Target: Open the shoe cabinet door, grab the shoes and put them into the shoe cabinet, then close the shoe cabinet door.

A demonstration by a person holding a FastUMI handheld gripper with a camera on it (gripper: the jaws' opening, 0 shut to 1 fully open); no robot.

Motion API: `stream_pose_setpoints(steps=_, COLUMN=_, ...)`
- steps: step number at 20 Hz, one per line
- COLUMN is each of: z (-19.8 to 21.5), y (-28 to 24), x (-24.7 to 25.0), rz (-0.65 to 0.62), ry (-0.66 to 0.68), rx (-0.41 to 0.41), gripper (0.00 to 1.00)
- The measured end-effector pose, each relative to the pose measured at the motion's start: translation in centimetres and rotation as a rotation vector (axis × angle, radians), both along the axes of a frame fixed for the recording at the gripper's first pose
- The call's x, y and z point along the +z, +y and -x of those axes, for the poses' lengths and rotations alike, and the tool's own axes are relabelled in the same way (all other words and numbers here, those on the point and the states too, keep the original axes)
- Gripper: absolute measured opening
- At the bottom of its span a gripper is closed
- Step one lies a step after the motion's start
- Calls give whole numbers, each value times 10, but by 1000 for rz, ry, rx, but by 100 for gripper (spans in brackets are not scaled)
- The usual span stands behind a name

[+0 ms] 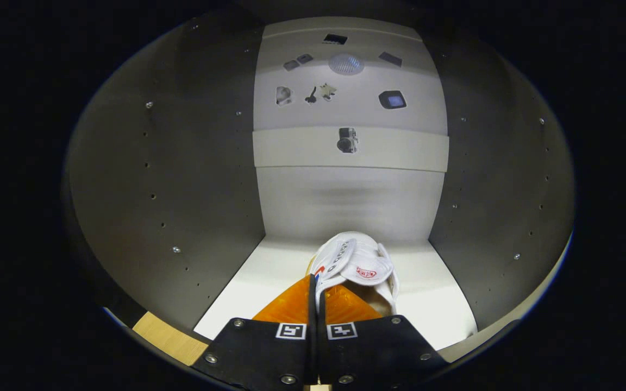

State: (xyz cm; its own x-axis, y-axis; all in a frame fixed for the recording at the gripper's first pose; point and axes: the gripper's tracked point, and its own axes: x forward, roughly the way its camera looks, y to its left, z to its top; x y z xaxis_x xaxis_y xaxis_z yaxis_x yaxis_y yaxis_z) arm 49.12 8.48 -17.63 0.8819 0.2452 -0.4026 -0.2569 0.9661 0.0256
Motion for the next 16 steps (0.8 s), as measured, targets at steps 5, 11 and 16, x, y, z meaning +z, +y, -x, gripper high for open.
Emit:
stream_pose_setpoints(steps=5, z=-5, y=5, x=-21, rz=-41, ry=70, rx=-7, gripper=0)
stream_pose_setpoints(steps=11, z=-2, y=10, x=-23, rz=-44, ry=66, rx=-19, gripper=25)
stream_pose_setpoints(steps=16, z=13, y=8, x=-16, rz=-47, ry=52, rx=-40, gripper=35)
